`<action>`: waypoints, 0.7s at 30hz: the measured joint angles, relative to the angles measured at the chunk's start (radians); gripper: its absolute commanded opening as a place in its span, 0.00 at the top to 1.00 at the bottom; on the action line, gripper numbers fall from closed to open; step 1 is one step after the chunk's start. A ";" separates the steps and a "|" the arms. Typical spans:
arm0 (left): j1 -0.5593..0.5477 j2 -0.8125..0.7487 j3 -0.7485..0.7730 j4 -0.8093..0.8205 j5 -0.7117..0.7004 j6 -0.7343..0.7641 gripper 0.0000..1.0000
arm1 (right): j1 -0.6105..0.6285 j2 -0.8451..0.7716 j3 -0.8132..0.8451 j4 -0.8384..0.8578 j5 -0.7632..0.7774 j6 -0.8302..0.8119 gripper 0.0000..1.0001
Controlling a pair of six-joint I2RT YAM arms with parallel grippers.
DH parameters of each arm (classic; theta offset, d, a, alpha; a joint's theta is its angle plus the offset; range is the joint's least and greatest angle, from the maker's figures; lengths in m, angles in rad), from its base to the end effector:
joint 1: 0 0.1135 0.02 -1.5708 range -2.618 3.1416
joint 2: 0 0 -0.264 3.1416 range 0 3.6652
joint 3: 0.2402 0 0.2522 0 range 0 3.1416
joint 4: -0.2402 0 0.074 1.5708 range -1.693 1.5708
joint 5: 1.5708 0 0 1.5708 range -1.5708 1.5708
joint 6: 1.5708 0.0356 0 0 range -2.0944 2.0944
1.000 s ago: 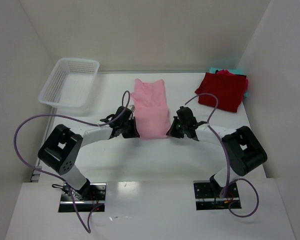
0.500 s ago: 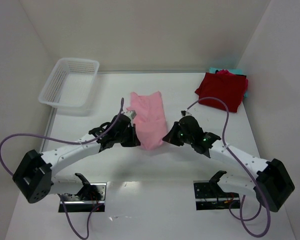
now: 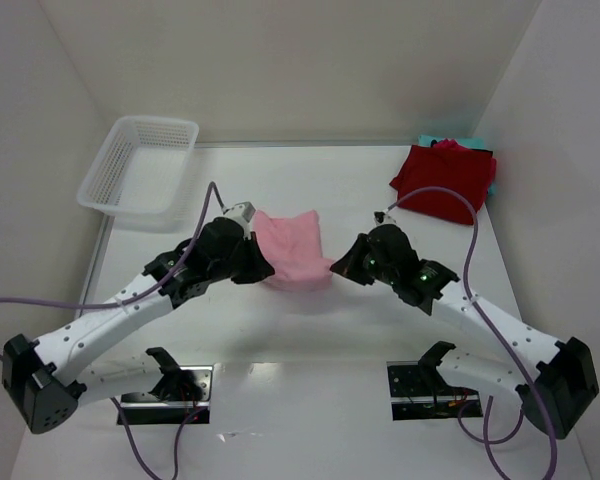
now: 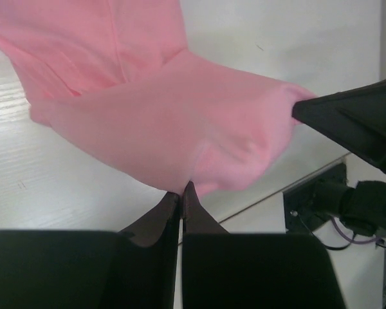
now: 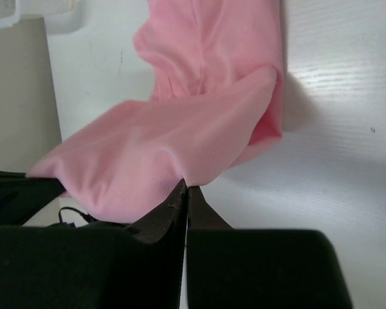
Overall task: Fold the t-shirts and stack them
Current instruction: Fold the long partially folded tshirt into a neat square
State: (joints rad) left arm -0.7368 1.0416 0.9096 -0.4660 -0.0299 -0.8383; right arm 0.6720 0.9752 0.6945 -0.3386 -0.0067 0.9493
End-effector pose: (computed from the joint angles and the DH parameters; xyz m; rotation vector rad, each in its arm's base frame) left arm 0.1696 -0.1524 0.3069 -0.1349 2.2978 -0.8382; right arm 0.1666 0.1329 0.2582 0.3200 2.3221 0.8807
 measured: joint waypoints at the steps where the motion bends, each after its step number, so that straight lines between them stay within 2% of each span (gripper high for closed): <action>1: 0.000 0.031 0.015 -0.002 -0.008 0.001 1.00 | 0.000 0.028 0.023 0.002 0.007 -0.009 1.00; 4: 0.012 0.095 0.031 -0.011 -0.038 0.009 1.00 | -0.023 0.103 0.088 0.012 0.018 -0.048 1.00; 10: 0.092 0.177 0.121 -0.018 -0.077 0.055 1.00 | -0.144 0.203 0.185 0.063 0.000 -0.132 1.00; 21: 0.215 0.311 0.171 0.034 -0.067 0.104 1.00 | -0.165 0.473 0.319 0.168 -0.048 -0.216 1.00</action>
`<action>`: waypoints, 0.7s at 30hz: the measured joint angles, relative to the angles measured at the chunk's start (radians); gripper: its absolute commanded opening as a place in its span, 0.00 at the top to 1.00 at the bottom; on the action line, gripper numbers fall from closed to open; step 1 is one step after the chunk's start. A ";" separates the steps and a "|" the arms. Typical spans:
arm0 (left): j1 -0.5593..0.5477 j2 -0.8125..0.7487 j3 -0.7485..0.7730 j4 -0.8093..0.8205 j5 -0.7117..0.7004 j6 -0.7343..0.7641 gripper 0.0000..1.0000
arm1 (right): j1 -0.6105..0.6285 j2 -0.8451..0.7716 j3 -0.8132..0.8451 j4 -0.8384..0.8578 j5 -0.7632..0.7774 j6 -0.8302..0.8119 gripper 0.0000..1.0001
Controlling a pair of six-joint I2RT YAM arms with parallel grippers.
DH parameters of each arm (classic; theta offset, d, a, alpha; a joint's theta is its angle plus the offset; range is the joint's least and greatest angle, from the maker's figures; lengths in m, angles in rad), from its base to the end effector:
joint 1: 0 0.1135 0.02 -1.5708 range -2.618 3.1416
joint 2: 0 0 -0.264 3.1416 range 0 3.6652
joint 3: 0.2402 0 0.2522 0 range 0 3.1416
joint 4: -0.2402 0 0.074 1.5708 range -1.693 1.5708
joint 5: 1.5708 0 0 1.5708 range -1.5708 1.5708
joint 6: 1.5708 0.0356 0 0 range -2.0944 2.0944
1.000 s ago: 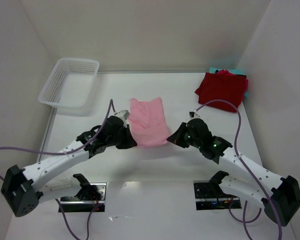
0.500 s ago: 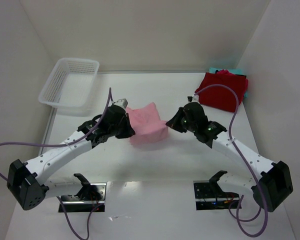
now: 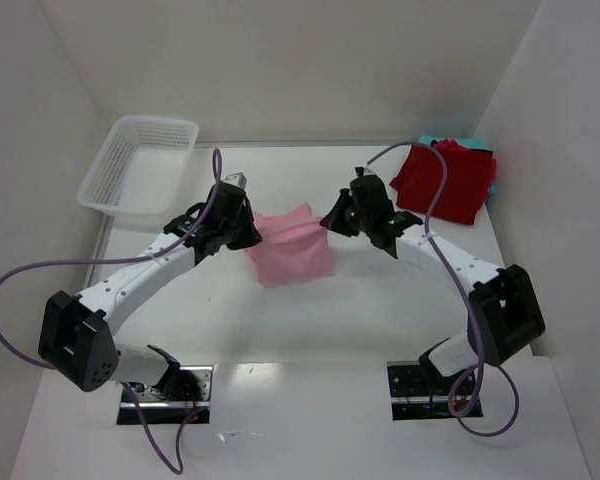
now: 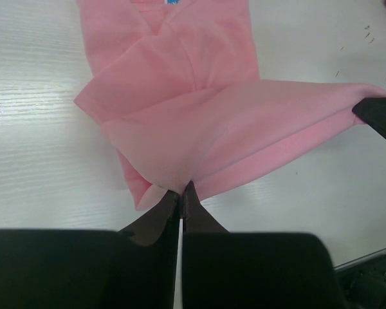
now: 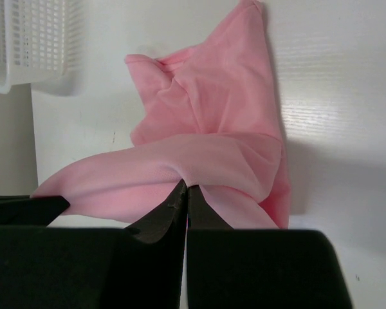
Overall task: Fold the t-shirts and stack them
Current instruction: Fold the long partially folded tshirt into a neat square
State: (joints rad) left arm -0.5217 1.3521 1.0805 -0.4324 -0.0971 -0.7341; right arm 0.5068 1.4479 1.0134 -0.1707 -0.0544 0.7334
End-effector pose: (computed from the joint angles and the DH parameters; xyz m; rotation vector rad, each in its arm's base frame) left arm 0.2603 -0.1456 0.2925 -0.2992 2.3122 -0.5420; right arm 0.2834 0.1595 0.2645 0.2253 2.2674 0.7445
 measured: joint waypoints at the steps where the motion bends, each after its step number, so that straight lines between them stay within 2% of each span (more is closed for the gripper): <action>1: 0.010 0.006 0.000 0.004 0.006 0.001 1.00 | -0.001 0.022 0.017 0.002 -0.004 -0.006 1.00; 12: 0.138 0.154 0.014 0.104 0.142 0.002 1.00 | -0.057 0.232 0.173 0.051 -0.050 -0.053 0.99; 21: 0.217 0.306 0.087 0.148 0.201 0.026 0.99 | -0.075 0.413 0.288 0.068 -0.080 -0.079 0.97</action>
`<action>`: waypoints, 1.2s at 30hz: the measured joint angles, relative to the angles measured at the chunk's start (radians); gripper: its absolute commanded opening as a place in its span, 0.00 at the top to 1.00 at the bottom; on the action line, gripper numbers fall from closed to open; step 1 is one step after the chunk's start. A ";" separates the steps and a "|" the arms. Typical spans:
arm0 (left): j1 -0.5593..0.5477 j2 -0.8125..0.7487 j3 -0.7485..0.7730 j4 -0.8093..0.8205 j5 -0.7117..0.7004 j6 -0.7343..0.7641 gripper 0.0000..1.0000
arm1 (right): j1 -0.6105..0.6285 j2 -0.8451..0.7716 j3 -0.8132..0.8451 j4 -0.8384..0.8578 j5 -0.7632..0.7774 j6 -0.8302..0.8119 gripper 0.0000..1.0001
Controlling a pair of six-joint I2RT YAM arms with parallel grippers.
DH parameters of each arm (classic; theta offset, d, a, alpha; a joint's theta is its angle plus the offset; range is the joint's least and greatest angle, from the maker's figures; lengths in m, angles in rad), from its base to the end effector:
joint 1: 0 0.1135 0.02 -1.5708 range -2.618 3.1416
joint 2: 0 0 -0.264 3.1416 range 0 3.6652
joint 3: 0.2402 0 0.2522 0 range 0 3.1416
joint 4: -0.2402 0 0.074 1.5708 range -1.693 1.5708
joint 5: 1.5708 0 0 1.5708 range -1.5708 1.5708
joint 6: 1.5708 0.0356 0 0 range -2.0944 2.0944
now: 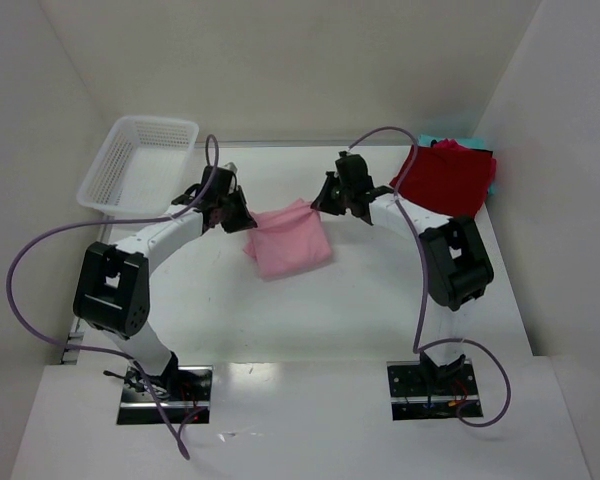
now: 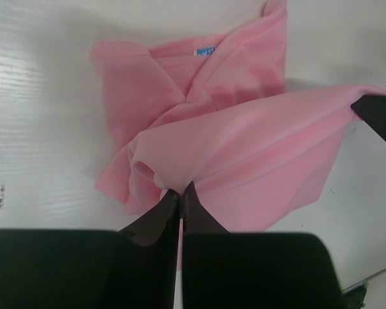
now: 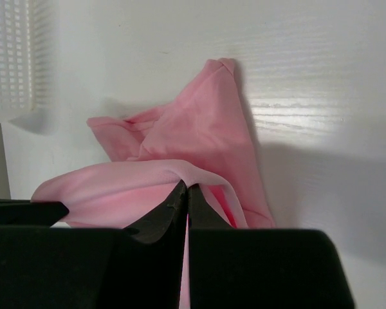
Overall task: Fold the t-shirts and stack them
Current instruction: Fold the long partially folded tshirt into a neat square
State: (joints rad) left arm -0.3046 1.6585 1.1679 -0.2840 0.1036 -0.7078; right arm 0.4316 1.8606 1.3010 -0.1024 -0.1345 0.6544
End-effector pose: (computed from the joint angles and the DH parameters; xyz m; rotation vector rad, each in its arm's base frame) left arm 0.3477 -0.1132 0.2375 -0.4337 2.3864 -0.6044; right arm 0.3805 0.1805 0.2201 0.1828 2.3233 0.7222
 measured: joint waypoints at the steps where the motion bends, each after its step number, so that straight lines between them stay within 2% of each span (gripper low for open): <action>1: 0.006 0.005 0.003 0.004 0.003 0.001 0.99 | -0.001 0.014 0.012 0.002 -0.003 -0.002 0.97; 8: 0.059 0.075 0.032 0.047 0.037 0.002 0.91 | -0.003 0.107 0.127 0.012 -0.027 -0.017 0.93; 10: 0.071 0.106 0.046 0.054 0.046 0.002 0.83 | -0.005 0.132 0.158 0.013 -0.034 -0.024 0.92; 12: 0.080 0.131 0.058 0.060 0.053 0.004 0.69 | -0.006 0.161 0.190 0.014 -0.040 -0.028 0.89; 16: 0.098 0.146 0.066 0.066 0.050 0.018 0.39 | -0.011 0.207 0.236 0.014 -0.047 -0.044 0.69; 17: 0.102 0.146 0.069 0.067 0.048 0.022 0.31 | -0.013 0.217 0.247 0.015 -0.051 -0.049 0.48; 19: 0.107 0.146 0.074 0.074 0.044 0.031 0.14 | -0.016 0.229 0.261 0.017 -0.061 -0.053 0.32; 20: 0.110 0.145 0.077 0.077 0.041 0.035 0.11 | -0.016 0.230 0.265 0.019 -0.064 -0.063 0.22; 23: 0.119 0.128 0.078 0.084 0.046 0.055 0.05 | -0.018 0.230 0.283 0.023 -0.065 -0.082 0.15; 26: 0.120 0.083 0.078 0.089 0.077 0.080 0.05 | -0.021 0.230 0.325 0.024 -0.065 -0.098 0.15; 28: 0.121 0.042 0.078 0.103 0.111 0.098 0.08 | -0.027 0.222 0.345 0.030 -0.066 -0.106 0.32; 29: 0.121 0.022 0.078 0.114 0.134 0.103 0.12 | -0.031 0.210 0.344 0.031 -0.070 -0.112 0.46; 30: 0.121 0.004 0.077 0.129 0.156 0.106 0.17 | -0.035 0.192 0.340 0.032 -0.071 -0.115 0.73; 31: 0.121 -0.014 0.075 0.146 0.179 0.107 0.27 | -0.040 0.170 0.325 0.043 -0.073 -0.118 0.84; 32: 0.121 -0.033 0.066 0.172 0.203 0.106 0.48 | -0.044 0.141 0.300 0.054 -0.074 -0.116 0.90; 34: 0.116 -0.069 0.032 0.225 0.240 0.101 0.65 | -0.049 0.076 0.239 0.073 -0.085 -0.109 1.00; 36: 0.107 -0.093 -0.014 0.272 0.270 0.097 0.79 | -0.055 0.027 0.183 0.095 -0.119 -0.108 1.00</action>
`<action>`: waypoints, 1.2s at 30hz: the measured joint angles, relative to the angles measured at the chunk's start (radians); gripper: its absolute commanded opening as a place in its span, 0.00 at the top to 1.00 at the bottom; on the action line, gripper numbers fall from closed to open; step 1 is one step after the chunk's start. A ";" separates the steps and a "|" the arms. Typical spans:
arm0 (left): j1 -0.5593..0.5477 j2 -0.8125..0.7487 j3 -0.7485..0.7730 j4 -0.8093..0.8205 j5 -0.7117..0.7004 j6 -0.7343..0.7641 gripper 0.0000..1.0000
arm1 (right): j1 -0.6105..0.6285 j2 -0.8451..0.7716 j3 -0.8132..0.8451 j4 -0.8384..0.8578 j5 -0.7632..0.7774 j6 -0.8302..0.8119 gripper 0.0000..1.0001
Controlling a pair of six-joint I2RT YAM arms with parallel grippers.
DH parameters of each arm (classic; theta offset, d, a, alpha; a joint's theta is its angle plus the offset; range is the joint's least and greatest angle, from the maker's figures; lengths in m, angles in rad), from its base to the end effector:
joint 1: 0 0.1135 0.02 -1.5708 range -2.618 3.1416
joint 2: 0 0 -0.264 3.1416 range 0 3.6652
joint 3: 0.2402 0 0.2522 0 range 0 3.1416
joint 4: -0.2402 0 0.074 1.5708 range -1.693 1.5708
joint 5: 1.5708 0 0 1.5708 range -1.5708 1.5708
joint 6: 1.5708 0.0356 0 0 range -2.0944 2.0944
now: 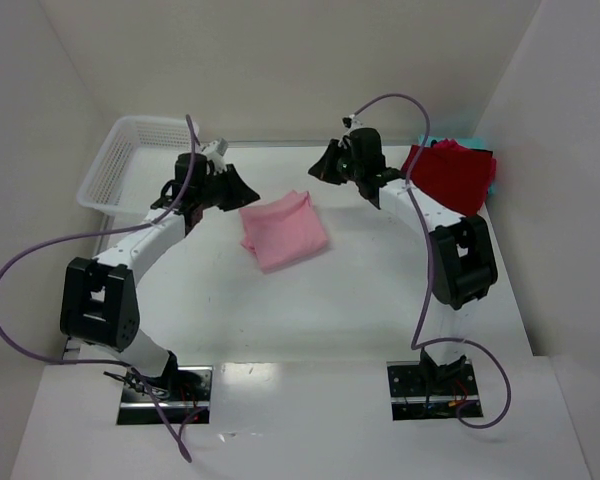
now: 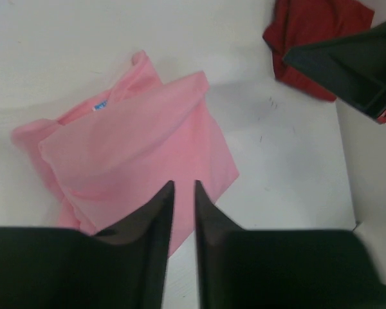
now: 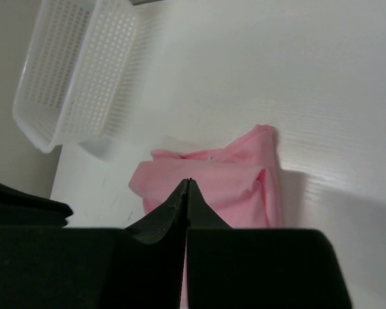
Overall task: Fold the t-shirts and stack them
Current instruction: Fold the long partially folded tshirt into a neat square
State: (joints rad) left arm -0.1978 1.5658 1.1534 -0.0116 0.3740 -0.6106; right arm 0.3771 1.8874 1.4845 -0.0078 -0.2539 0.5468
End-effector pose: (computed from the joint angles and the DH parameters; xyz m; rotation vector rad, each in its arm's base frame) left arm 0.3551 -0.0844 0.2902 -0.1759 2.0686 -0.8819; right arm 0.4156 0.1742 0.2802 0.0029 2.0685 0.8375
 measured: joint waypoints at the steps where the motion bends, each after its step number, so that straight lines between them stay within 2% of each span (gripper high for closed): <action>1: -0.009 -0.002 -0.020 0.020 0.015 -0.004 0.81 | -0.001 -0.012 -0.021 0.011 -0.022 0.001 1.00; 6: -0.086 0.038 -0.108 0.109 0.065 -0.026 0.84 | 0.000 0.024 -0.069 0.050 -0.195 0.000 1.00; 13: -0.162 0.157 -0.108 0.166 0.059 -0.053 0.84 | 0.000 0.167 -0.068 0.044 -0.348 -0.047 1.00; 17: -0.159 0.242 -0.064 0.169 0.012 -0.077 0.83 | 0.000 0.240 -0.019 0.019 -0.371 -0.086 1.00; 24: -0.133 0.347 0.034 0.166 -0.050 -0.096 0.83 | 0.000 0.401 0.188 -0.041 -0.397 -0.121 1.00; 32: -0.042 0.457 0.129 0.174 -0.061 -0.096 0.82 | -0.001 0.534 0.389 -0.092 -0.393 -0.138 1.00; 36: 0.002 0.496 0.146 0.176 -0.060 -0.097 0.80 | -0.003 0.572 0.423 -0.106 -0.394 -0.150 1.00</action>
State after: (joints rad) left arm -0.1955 2.0621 1.2995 0.1646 0.3138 -0.7071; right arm 0.3740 2.4592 1.9079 -0.1139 -0.6479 0.3965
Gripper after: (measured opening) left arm 0.194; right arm 0.004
